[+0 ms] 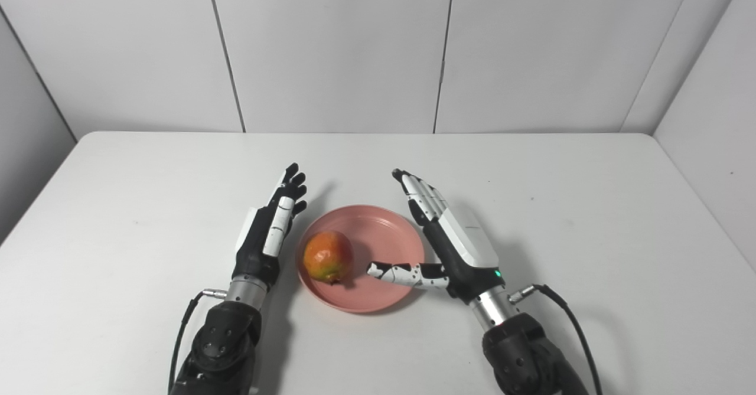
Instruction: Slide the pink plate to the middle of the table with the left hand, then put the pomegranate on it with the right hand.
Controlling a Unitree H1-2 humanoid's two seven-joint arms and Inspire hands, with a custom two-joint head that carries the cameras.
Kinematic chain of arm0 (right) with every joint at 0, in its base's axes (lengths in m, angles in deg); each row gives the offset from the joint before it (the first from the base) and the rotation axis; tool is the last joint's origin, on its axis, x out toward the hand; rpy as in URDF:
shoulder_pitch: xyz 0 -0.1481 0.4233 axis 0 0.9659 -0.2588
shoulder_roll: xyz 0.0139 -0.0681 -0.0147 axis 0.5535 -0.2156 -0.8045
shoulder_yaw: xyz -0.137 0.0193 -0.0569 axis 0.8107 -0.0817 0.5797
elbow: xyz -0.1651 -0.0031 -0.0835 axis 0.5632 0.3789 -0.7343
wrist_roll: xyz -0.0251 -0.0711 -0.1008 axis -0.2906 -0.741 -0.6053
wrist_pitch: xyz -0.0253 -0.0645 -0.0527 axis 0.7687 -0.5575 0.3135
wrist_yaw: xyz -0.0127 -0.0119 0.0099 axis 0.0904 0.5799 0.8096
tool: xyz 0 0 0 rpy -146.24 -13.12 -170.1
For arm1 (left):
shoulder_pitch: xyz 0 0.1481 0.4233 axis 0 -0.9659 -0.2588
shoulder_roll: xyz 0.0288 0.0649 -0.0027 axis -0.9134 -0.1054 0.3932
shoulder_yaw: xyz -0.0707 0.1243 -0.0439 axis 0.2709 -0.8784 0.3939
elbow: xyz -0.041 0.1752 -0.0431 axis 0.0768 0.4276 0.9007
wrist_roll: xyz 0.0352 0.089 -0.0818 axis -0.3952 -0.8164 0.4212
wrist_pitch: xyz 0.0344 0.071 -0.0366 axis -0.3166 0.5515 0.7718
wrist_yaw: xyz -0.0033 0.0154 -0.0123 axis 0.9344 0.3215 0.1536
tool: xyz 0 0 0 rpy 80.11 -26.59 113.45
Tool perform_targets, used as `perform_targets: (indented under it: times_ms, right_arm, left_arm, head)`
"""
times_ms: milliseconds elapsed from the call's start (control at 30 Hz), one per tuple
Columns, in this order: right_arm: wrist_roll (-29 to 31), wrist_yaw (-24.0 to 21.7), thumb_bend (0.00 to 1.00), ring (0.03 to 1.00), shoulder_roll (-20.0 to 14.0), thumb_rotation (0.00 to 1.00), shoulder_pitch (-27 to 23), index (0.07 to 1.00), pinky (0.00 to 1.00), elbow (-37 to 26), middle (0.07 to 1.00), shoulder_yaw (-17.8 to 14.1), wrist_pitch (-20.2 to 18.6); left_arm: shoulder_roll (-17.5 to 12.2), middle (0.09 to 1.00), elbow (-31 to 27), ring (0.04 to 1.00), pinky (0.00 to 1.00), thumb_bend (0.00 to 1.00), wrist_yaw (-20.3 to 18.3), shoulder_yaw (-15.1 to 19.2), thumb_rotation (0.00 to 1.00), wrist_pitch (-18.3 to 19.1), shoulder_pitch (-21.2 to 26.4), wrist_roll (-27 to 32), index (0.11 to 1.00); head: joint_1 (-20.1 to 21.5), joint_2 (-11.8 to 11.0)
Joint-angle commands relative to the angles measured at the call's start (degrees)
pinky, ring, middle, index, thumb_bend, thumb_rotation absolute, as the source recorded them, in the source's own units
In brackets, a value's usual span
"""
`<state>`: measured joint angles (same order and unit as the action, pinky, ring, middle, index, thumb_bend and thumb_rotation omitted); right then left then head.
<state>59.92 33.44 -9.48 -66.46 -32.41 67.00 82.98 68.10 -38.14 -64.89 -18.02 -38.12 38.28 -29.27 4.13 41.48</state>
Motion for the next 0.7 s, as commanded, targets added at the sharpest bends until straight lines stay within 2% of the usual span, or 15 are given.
perform_targets:
  times_ms: [0,67,167,267,433,600,667]
  right_arm:
    - [2.7,1.7,0.76,1.000,0.7,0.91,-1.5,1.000,1.00,-0.7,1.000,-1.5,1.8]
    - [5.3,1.8,0.75,1.000,1.4,0.95,-1.5,1.000,1.00,0.0,1.000,-2.6,1.9]
    - [8.9,1.7,0.73,1.000,2.7,0.93,-1.8,1.000,1.00,1.2,1.000,-3.7,2.1]
    - [8.4,2.1,0.72,1.000,3.3,0.93,-1.8,1.000,1.00,1.6,1.000,-3.9,1.3]
    - [8.5,2.1,0.68,1.000,4.5,0.95,-1.8,1.000,1.00,2.3,1.000,-3.9,0.2]
    - [9.5,1.2,0.66,1.000,6.1,0.99,-1.5,1.000,1.00,2.0,1.000,-4.3,-3.8]
    - [10.8,0.7,0.68,1.000,7.0,1.00,-1.3,1.000,1.00,1.2,1.000,-4.8,-7.1]
  left_arm:
    - [0.3,0.965,-0.5,0.956,0.93,0.67,0.0,0.5,1.00,-3.4,2.2,1.3,0.948]
    - [-0.1,0.967,-0.4,0.960,0.93,0.67,-0.7,0.8,1.00,-3.6,2.4,2.3,0.951]
    - [-1.0,0.987,-1.4,0.979,0.96,0.67,-2.7,1.3,1.00,-2.5,2.2,4.5,0.976]
    - [-2.1,0.999,-2.0,0.998,0.98,0.69,-5.0,1.6,1.00,-1.9,2.1,6.8,0.998]
    - [-3.7,1.000,-2.8,1.000,1.00,0.71,-6.3,1.8,1.00,-1.3,1.8,7.5,1.000]
    - [-4.6,1.000,-3.8,1.000,1.00,0.71,-7.2,2.5,1.00,-0.3,1.3,8.9,1.000]
    - [-4.7,1.000,-4.3,1.000,1.00,0.70,-7.6,2.7,1.00,0.2,1.2,9.7,1.000]
  head:
    - [0.2,0.1]
    - [0.4,0.0]
    - [0.9,0.0]
    - [1.4,-0.1]
    - [2.0,-0.2]
    - [2.5,-0.2]
    - [2.5,-0.2]
